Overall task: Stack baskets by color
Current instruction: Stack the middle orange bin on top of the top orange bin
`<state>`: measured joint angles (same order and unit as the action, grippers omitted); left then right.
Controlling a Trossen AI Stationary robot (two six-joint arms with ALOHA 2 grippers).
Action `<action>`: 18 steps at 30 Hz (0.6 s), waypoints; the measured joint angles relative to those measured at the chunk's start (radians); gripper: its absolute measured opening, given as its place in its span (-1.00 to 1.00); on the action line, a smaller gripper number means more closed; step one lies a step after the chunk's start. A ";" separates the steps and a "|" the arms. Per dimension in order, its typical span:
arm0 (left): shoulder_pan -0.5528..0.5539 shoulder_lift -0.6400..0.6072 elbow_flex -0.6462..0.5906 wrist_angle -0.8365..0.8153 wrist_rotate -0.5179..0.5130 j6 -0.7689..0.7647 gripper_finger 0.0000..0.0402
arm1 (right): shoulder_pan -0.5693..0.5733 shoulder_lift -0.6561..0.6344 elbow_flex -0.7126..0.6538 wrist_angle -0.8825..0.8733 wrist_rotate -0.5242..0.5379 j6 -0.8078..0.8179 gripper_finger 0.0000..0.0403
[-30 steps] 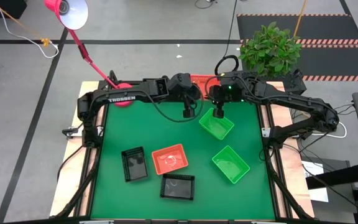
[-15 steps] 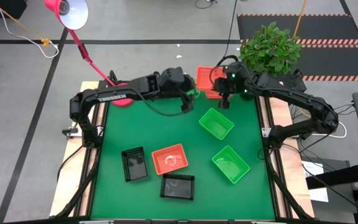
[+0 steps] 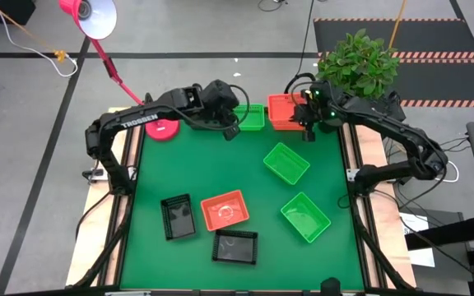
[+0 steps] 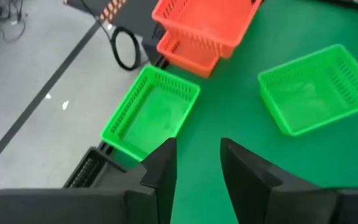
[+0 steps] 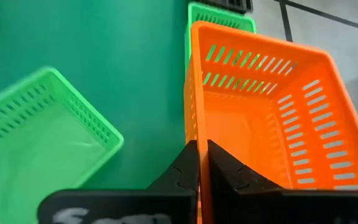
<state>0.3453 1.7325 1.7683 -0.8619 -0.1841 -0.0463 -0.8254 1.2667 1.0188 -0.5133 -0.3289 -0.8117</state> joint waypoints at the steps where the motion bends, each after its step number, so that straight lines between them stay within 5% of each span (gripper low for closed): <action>1: 0.002 0.000 0.000 -0.011 0.000 0.001 -0.41 | -0.011 0.000 -0.016 0.013 -0.007 -0.009 -0.98; 18: -0.022 0.000 0.000 -0.005 0.062 -0.007 -0.55 | -0.126 0.013 -0.152 0.210 -0.146 -0.014 -0.98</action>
<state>0.3238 1.7325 1.7679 -0.8673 -0.1219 -0.0535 -0.9515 1.2795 0.8668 -0.3029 -0.4745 -0.8254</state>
